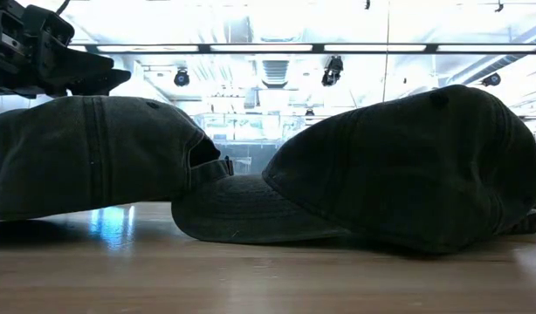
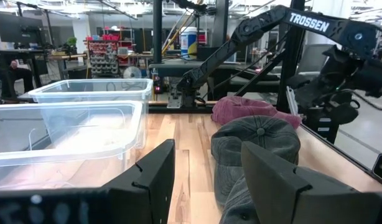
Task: Pick & Place hat
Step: Put the red cap into the right transparent bin
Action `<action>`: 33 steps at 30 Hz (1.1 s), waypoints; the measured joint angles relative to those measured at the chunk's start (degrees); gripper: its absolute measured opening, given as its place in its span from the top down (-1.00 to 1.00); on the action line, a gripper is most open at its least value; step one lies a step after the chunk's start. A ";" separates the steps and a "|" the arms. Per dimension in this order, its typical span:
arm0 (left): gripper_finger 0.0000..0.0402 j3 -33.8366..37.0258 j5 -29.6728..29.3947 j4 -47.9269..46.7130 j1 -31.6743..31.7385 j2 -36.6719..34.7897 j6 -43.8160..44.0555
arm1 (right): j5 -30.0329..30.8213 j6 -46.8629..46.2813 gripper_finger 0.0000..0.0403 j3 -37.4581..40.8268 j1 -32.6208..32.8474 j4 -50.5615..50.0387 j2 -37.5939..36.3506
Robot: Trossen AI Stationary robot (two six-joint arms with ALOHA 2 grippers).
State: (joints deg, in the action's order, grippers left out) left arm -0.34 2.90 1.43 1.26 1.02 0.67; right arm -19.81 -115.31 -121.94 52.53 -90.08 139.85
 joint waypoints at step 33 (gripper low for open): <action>0.11 0.00 -0.01 0.00 0.00 0.00 0.00 | 27.71 2.85 -0.07 20.12 -6.73 0.11 -24.18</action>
State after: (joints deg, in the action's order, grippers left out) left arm -0.34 2.90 1.43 1.26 1.02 0.67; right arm 7.91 -112.46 -101.82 45.80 -89.97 115.68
